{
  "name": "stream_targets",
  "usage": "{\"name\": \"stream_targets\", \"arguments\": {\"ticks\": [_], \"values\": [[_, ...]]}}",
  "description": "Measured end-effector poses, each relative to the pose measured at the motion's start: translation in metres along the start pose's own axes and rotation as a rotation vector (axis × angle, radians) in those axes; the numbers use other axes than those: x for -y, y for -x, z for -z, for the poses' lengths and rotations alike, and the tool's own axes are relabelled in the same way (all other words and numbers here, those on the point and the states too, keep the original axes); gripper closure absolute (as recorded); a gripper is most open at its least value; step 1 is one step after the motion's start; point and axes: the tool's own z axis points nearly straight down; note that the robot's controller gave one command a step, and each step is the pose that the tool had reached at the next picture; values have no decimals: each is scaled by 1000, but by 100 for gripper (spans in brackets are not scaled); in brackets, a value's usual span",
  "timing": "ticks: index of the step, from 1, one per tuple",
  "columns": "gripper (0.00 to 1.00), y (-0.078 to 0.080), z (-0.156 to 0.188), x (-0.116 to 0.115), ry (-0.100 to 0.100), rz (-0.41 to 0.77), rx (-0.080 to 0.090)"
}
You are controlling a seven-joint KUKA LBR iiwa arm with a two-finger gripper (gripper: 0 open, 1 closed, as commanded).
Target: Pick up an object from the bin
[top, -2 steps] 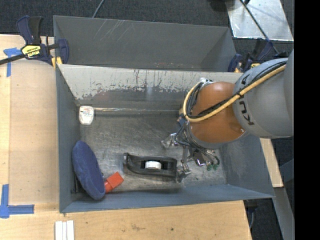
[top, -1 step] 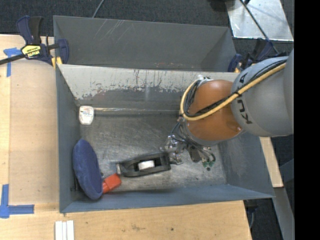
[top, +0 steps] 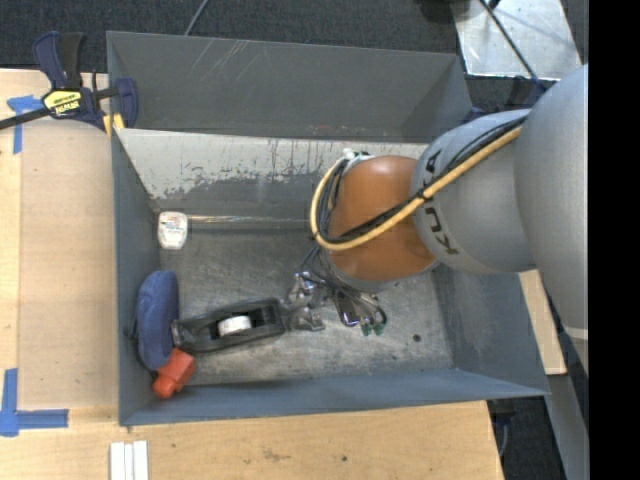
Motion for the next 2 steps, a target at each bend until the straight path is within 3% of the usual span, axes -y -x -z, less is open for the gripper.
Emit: {"name": "stream_targets", "arguments": {"ticks": [1, 2], "values": [[0, -3, -3, -1, -1, 4, -10], [0, 49, 46, -85, -3, 2, -9]]}}
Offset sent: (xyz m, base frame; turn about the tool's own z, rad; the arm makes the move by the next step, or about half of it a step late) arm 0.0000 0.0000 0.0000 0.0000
